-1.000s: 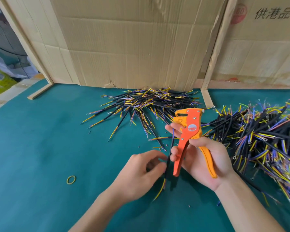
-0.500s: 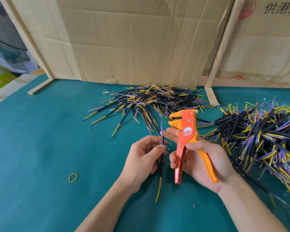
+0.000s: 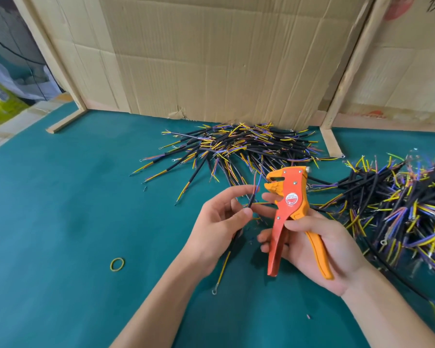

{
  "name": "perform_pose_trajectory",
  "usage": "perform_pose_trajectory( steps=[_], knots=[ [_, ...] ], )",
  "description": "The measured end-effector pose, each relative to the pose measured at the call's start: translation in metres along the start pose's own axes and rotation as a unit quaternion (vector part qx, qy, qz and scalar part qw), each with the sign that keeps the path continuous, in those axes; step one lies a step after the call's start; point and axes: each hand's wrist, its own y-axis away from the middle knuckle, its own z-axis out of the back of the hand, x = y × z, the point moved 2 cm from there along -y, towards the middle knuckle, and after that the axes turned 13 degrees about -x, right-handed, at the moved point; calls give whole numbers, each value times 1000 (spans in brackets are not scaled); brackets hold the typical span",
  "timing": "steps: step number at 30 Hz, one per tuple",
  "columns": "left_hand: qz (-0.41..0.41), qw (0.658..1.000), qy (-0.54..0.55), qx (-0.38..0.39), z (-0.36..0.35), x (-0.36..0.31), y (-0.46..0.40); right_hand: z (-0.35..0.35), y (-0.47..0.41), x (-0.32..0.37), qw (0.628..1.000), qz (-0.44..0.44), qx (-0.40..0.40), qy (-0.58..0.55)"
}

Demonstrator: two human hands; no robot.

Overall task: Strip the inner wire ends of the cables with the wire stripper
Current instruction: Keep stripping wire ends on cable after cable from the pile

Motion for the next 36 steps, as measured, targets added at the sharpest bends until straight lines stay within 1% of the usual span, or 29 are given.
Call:
perform_pose_trajectory(
  steps=[4, 10, 13, 19, 25, 31, 34, 36],
  knots=[
    [-34, 995, -90, -10, -1, 3, -1, -1, 0, 1, 999, 14, -9, -29],
    [-58, 989, -138, -21, -4, 8, -1, -3, -2, 1, 997, 71, -41, -10],
    [-67, 984, -159, -34, -5, 9, -1, -5, -1, 1, 997, 70, -41, -1],
    [-98, 973, -188, -86, -3, 12, -4, -6, -1, 1, 997, 68, -31, 6],
    [-105, 967, -204, -115, -2, 14, -5, -6, -1, 1, 997, 75, -10, 13],
    [-109, 961, -225, -123, -3, 15, -4, -8, -1, -1, 997, 69, -8, 32],
    [-102, 966, -194, -140, -2, 13, -5, -8, -1, 0, 997, 67, -11, 29],
    [-81, 974, -142, -157, 0, 13, -5, -8, -1, 0, 998, 60, -14, 29]
  ],
)
